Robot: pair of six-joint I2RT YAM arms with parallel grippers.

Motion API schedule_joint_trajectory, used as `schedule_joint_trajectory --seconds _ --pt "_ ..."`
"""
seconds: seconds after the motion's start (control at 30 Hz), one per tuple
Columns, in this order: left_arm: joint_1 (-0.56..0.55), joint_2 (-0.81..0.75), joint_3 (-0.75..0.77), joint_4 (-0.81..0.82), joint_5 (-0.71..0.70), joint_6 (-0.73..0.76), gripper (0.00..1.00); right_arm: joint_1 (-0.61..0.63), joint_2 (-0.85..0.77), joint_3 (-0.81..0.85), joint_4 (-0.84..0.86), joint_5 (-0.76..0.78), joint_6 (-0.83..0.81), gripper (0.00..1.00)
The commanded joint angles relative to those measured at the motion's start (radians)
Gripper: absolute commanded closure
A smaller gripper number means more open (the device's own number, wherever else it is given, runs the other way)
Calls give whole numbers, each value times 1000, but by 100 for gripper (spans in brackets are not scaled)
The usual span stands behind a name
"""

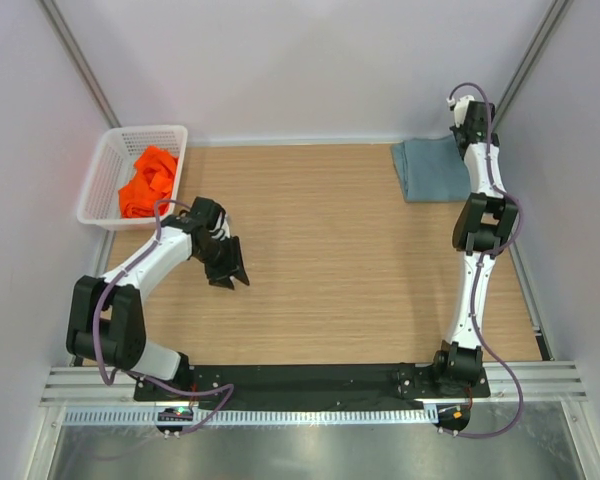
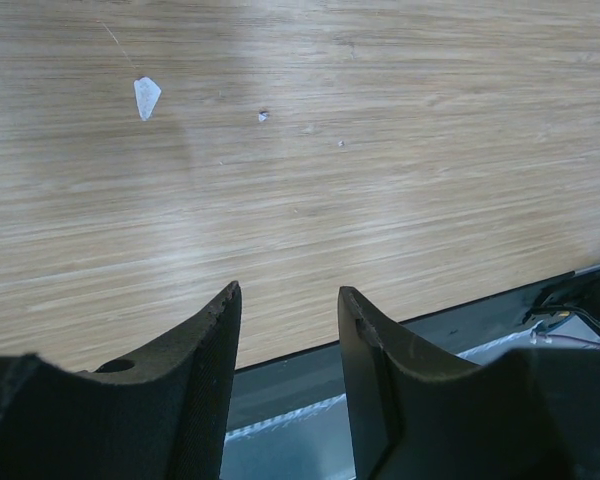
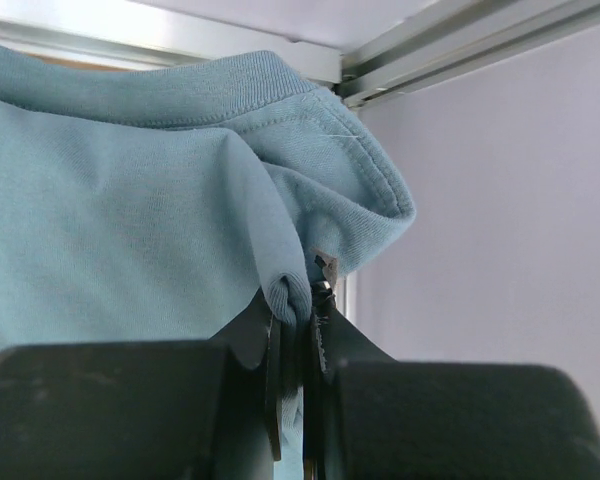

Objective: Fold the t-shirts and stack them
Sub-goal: Neatly place the folded tshirt to the corner

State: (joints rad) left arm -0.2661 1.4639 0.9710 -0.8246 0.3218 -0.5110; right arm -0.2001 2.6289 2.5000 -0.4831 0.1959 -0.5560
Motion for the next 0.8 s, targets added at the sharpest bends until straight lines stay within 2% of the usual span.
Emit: schedule_joint_trajectory --seconds 0.0,0.2,0.27,0.3,0.33,0.37,0.5,0.63,0.77 --pt "-1 6 44 -13 -6 16 55 -21 2 36 121 31 -12 99" --pt "-2 36 55 1 2 0 55 -24 23 31 166 -4 -24 99" --pt "-2 39 57 1 2 -4 55 -24 25 28 190 23 -4 82" --pt "-1 39 52 -1 2 -7 56 -24 22 19 207 45 10 70" --pt "-1 33 52 -1 2 -11 55 -24 19 17 233 66 31 39" --pt "-1 30 52 -2 2 -17 55 -24 16 22 239 86 40 30" --pt "-2 4 58 -4 2 -44 55 -18 -36 56 238 229 102 7" --pt "-2 -28 64 7 19 -92 55 -4 -160 -1 213 299 177 0" --pt "-2 -79 66 39 46 -159 55 51 -286 -65 109 304 306 0"
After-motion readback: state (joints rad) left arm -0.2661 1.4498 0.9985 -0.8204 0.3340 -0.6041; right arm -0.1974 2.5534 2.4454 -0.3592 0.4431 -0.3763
